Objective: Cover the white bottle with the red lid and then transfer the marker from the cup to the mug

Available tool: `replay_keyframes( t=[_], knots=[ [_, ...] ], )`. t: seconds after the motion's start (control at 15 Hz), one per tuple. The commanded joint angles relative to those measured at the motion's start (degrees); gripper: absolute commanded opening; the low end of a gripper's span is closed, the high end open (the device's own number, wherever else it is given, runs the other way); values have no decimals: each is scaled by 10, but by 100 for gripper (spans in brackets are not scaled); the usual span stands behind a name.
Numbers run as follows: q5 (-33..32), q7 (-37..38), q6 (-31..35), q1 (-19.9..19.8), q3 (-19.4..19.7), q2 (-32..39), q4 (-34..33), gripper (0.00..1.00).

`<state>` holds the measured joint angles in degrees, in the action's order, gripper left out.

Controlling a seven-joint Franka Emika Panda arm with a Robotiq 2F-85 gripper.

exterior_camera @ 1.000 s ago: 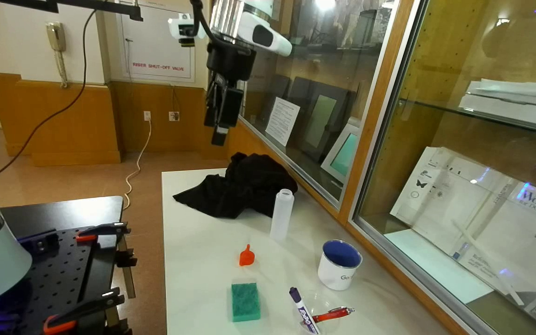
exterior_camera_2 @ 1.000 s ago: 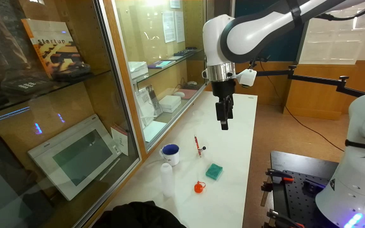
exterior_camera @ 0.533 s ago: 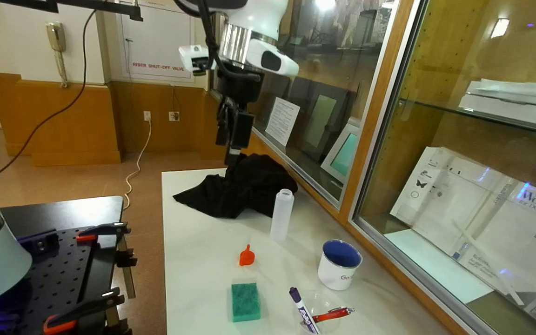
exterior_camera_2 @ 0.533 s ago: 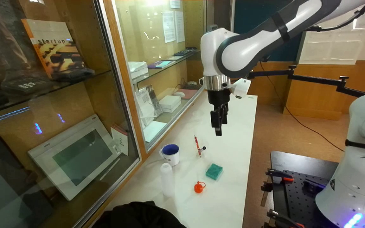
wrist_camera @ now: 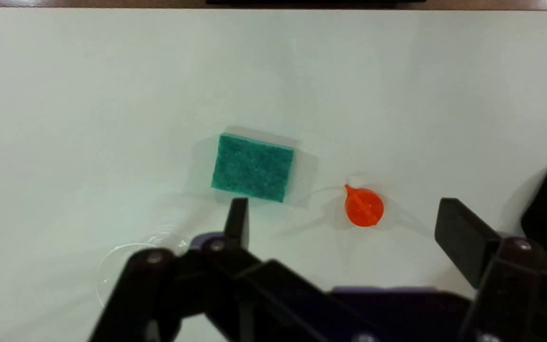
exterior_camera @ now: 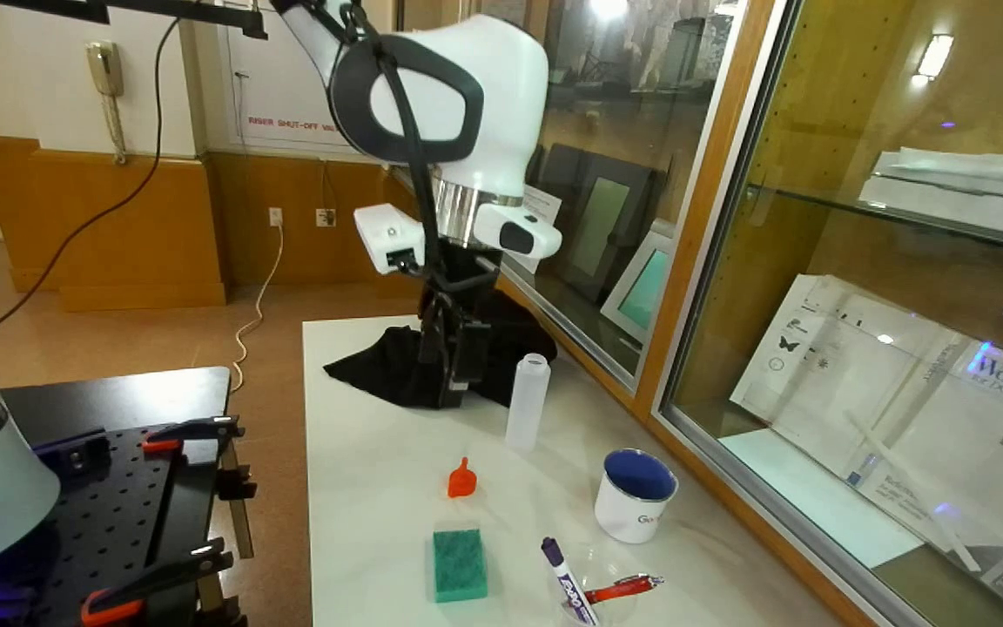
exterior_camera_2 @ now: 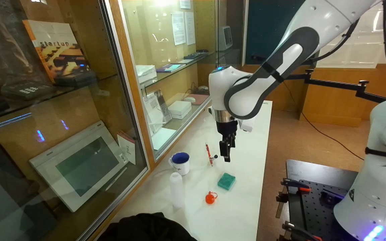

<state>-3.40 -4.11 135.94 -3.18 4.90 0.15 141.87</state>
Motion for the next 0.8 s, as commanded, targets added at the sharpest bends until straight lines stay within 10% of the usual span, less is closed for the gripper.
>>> replay_keyframes(
  t=[0.0, 0.73],
  knots=[
    [-3, 14, 85, -8, 1, 65, 0, 100],
    [97, -67, 183, -23, -31, 140, -10, 100]
  ],
)
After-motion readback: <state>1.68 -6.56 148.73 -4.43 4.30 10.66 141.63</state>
